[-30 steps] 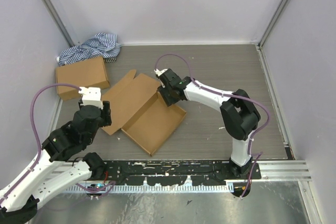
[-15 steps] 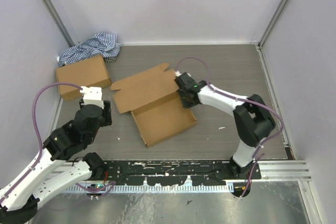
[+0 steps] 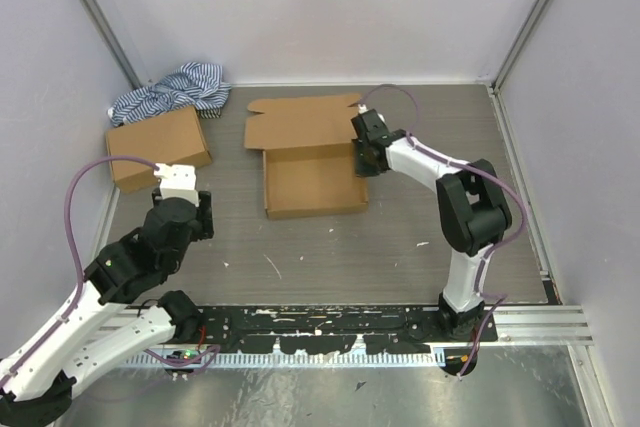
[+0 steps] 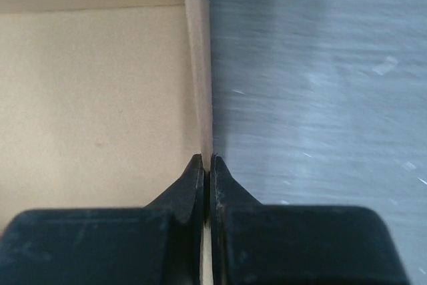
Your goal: Fold the paper box
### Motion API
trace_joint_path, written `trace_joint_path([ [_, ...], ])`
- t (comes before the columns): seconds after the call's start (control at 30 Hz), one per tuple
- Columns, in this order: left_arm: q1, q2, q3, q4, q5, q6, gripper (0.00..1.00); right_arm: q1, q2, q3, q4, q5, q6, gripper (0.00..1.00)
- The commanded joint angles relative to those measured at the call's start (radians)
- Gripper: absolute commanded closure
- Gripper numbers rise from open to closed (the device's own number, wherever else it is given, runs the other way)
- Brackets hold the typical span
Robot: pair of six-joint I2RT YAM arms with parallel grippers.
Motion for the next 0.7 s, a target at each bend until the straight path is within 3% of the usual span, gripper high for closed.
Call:
trace_joint_path([
  [0.0,0.003,-0.025,-0.007,0.014,-0.023,0.0,0.37,0.102,0.049,0.091,0.064,-0.013,-0.013,0.99],
  [0.23,0.006,-0.001,-0.003,0.013,-0.012,0.005,0.37,0.326,-0.053,0.01,0.096,0.0,-0.087,0.99],
  [0.37,0.006,0.009,0.001,0.014,-0.004,0.008,0.37,0.371,-0.137,-0.067,0.088,0.008,-0.066,0.99],
  [0.5,0.007,0.002,-0.002,0.013,0.002,0.005,0.37,0.345,-0.161,-0.105,-0.003,0.239,0.007,0.99],
  [0.67,0.007,-0.006,-0.002,0.039,0.018,-0.005,0.37,0.118,-0.183,-0.229,0.042,0.138,0.118,0.99],
])
